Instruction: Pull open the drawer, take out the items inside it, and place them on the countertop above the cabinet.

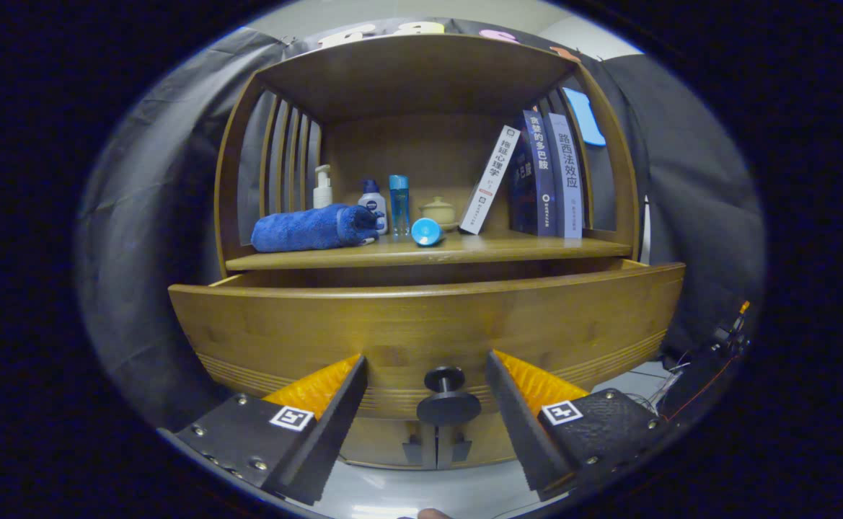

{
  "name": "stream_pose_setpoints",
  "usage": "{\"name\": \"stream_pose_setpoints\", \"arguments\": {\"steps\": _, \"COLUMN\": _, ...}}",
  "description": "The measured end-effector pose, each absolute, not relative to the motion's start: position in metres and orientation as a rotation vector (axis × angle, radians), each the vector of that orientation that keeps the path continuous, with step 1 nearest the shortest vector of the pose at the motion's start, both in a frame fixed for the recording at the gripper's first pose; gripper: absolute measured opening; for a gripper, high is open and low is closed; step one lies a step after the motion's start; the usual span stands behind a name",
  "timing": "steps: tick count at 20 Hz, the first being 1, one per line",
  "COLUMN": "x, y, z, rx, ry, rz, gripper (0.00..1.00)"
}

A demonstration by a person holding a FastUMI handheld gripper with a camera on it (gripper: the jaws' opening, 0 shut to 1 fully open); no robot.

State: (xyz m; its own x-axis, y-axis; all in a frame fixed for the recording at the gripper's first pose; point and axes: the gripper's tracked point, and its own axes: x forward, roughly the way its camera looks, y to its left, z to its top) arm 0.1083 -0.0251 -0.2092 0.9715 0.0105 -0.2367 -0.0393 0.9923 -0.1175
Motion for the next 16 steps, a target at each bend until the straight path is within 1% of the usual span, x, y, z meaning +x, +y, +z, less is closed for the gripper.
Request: {"name": "stream_pose_setpoints", "arguments": {"steps": 16, "x": 0.164, "y": -0.019, "z": -0.217, "rx": -0.098, "ry": 0.288, "rz": 0.003, "gripper": 0.99}}
